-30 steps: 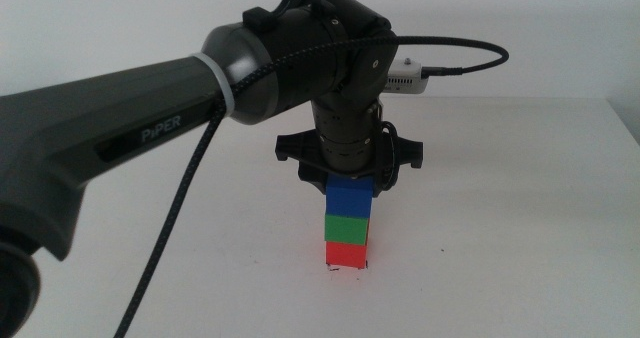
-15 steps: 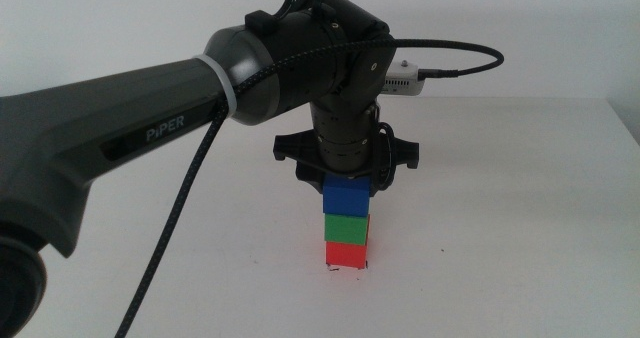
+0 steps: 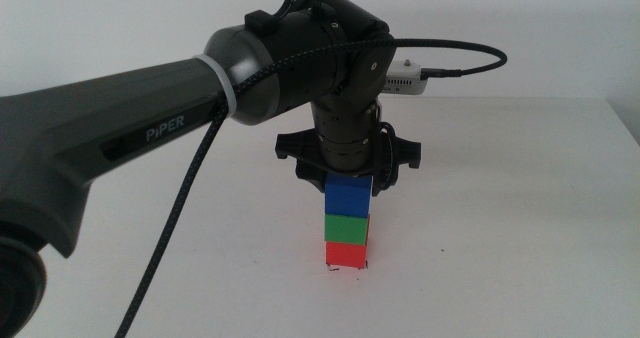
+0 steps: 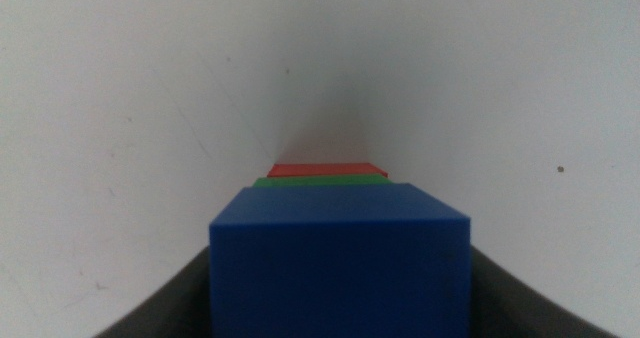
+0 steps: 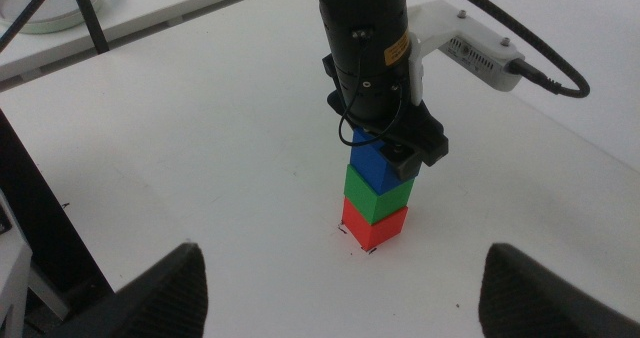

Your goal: Stack red cubes first, then green, then blue cubes in a specific spot.

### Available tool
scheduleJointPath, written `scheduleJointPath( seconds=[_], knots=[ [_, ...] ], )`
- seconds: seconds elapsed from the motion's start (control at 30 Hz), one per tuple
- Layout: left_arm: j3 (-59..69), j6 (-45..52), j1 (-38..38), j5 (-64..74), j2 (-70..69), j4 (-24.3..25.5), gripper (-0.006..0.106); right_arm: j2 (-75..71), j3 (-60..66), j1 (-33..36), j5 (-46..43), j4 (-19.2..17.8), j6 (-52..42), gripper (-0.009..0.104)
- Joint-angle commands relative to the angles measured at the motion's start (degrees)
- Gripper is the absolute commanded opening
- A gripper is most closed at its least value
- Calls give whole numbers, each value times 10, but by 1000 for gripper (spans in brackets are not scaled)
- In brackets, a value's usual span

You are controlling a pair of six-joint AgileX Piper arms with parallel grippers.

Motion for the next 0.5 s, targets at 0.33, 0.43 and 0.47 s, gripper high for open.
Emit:
scheduleJointPath(
  seconds=[0.33,0.43,0.47],
  knots=[
    [-7,49,1,5,-80,5,79,-3,5,1,-4,-4,-2,92],
    [-7,49,1,44,-170,5,79,-3,5,1,-4,-4,-2,92],
    [-7,51,1,44,-188,5,79,-3,5,1,-4,-4,-2,92]
  ],
)
